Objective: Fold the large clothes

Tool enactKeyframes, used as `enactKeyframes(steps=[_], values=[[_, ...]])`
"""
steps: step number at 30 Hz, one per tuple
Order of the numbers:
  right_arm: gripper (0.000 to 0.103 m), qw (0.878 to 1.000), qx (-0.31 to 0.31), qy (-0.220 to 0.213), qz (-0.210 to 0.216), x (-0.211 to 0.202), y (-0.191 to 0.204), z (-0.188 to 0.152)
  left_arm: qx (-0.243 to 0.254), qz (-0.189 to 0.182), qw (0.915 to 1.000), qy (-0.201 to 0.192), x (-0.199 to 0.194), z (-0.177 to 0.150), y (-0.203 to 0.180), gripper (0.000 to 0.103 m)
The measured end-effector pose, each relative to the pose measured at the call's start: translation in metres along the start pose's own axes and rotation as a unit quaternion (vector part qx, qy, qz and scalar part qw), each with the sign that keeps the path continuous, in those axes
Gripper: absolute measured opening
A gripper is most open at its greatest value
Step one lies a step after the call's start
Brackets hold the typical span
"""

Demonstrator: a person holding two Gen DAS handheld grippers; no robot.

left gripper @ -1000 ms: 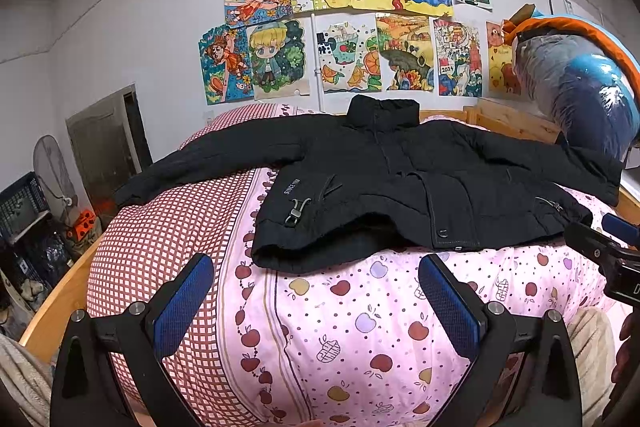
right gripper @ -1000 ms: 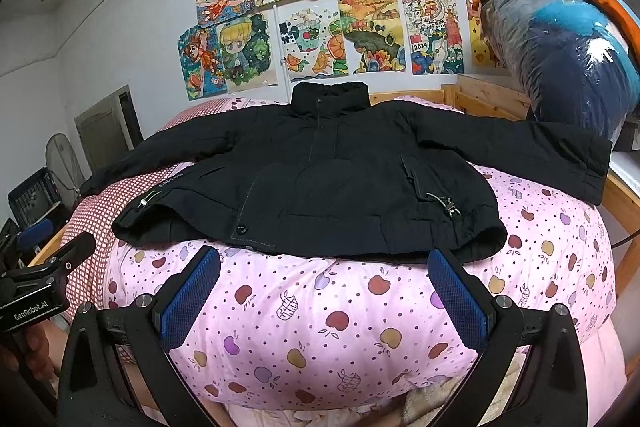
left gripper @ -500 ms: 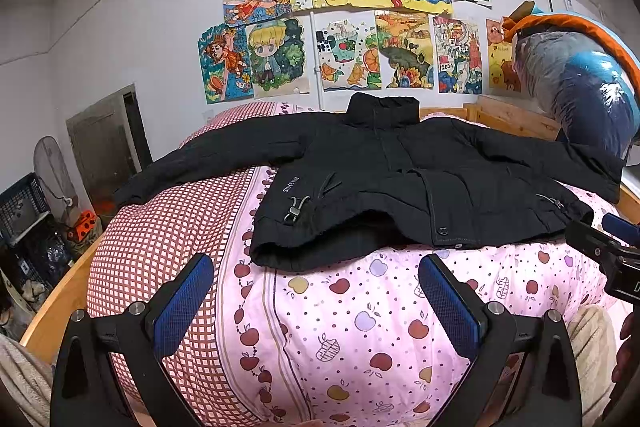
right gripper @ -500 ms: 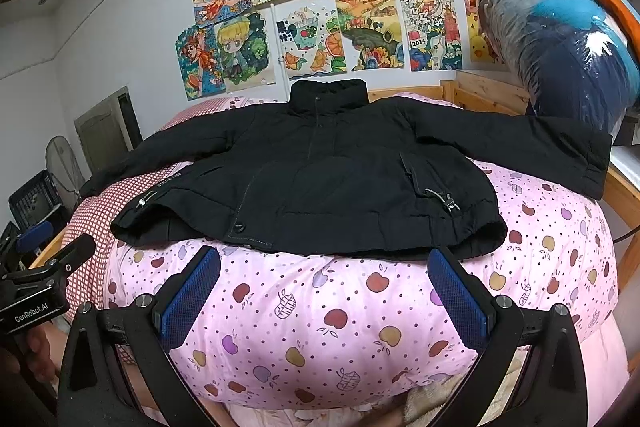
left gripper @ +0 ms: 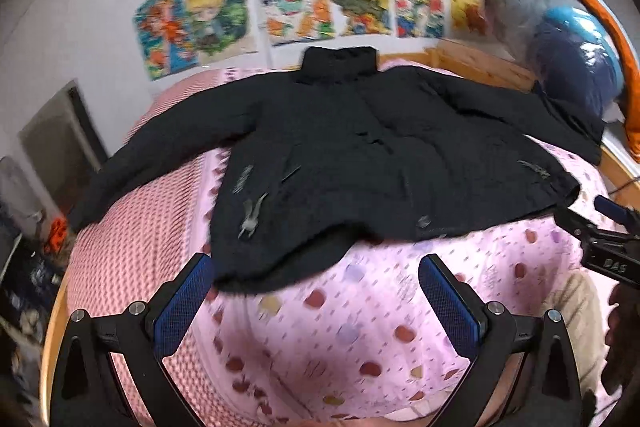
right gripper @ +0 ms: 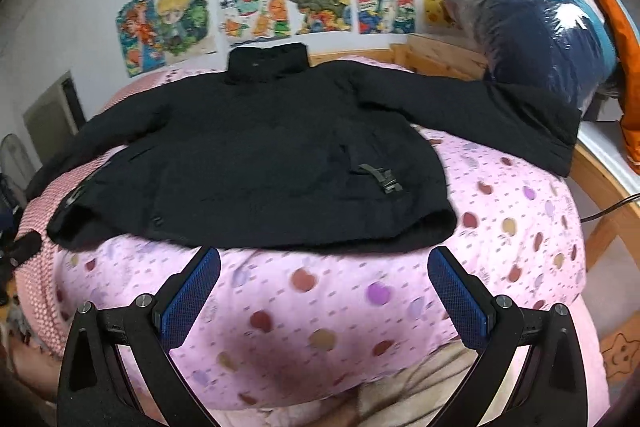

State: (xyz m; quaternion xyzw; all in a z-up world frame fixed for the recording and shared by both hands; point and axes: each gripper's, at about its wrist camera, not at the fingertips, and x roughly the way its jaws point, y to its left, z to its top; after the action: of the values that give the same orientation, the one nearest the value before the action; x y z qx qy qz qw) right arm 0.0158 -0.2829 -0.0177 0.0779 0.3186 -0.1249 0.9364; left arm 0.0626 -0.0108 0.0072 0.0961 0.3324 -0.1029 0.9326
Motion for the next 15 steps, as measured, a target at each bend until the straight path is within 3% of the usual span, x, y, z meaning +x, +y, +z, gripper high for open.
enactKeyframes(steps=[5, 15], values=[[0.102, 1.000, 0.006, -0.012, -0.016, 0.011, -0.020, 0.017, -0.014, -0.053, 0.9981, 0.028, 0.015, 0.044, -0.006, 0.103], [0.102, 0.995, 0.063, -0.034, -0.069, 0.043, -0.086, 0.043, 0.058, -0.052, 0.9960, 0.043, 0.090, 0.128, -0.088, 0.103]])
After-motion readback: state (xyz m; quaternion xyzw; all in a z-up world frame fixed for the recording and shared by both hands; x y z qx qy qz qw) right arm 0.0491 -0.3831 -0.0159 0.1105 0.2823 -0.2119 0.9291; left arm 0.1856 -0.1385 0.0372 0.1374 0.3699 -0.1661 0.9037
